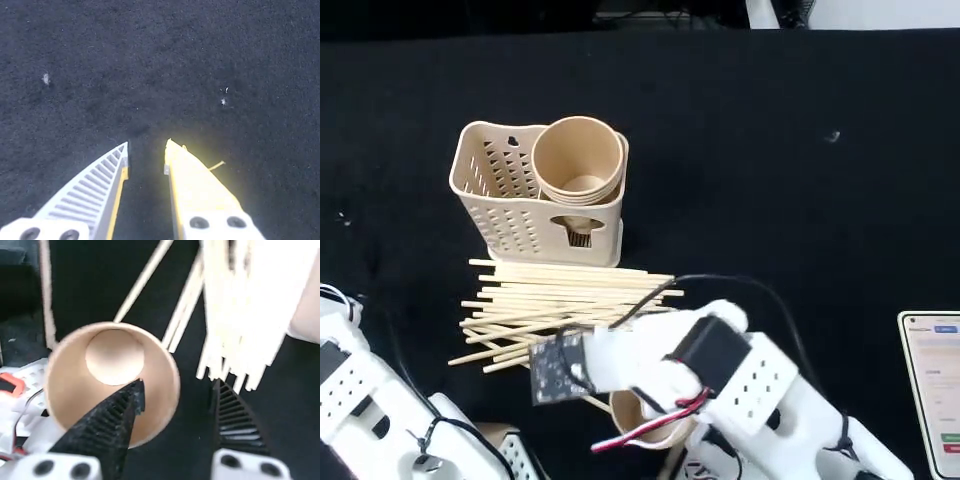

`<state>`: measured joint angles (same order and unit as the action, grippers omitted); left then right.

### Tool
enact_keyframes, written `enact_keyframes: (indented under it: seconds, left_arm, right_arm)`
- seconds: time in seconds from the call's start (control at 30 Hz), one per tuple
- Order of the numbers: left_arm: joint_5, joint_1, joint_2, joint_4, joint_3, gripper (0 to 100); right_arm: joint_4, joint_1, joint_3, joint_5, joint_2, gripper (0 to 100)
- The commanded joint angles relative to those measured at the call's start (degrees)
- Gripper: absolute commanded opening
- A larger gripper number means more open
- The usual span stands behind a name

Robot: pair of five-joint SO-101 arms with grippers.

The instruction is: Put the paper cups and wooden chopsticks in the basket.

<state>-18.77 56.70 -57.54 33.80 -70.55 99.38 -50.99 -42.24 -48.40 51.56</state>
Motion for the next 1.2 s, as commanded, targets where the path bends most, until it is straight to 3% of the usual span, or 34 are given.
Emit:
enact_keyframes:
  seconds: [0.0,0.23,0.37,0.7,0.77,0.87,0.9,1.17]
  left_arm:
    - [-0.4,0.1,-0.9,-1.0,3.8,13]
    - [-0.4,0.1,-0.9,-1.0,3.8,13]
    - [-0.4,0.1,-0.9,-1.0,3.7,13]
    - [-0.4,0.1,-0.9,-1.0,3.7,13]
    - [-0.4,0.1,-0.9,-1.0,3.7,13]
    - [-0.4,0.1,-0.9,-1.0,3.7,13]
    - [-0.4,0.1,-0.9,-1.0,3.7,13]
    - [-0.4,0.1,-0.9,-1.0,3.6,13]
  right_arm:
    - [1.8,-1.3,-0.1,0.3,0.7,22.4]
    - [1.8,-0.6,-2.9,-5.2,-3.0,22.3]
    - [0.5,3.6,-2.9,-7.7,-7.4,22.4]
    - [-0.4,6.4,-6.3,-9.4,-8.5,21.7]
    - [-1.0,6.7,-6.8,-9.4,-8.2,16.6]
    - [-1.4,6.7,-6.3,-9.4,-8.2,0.5]
    - [-1.0,6.8,-5.5,-9.2,-8.2,3.6]
    - [1.8,9.0,9.5,-5.6,-4.0,1.1]
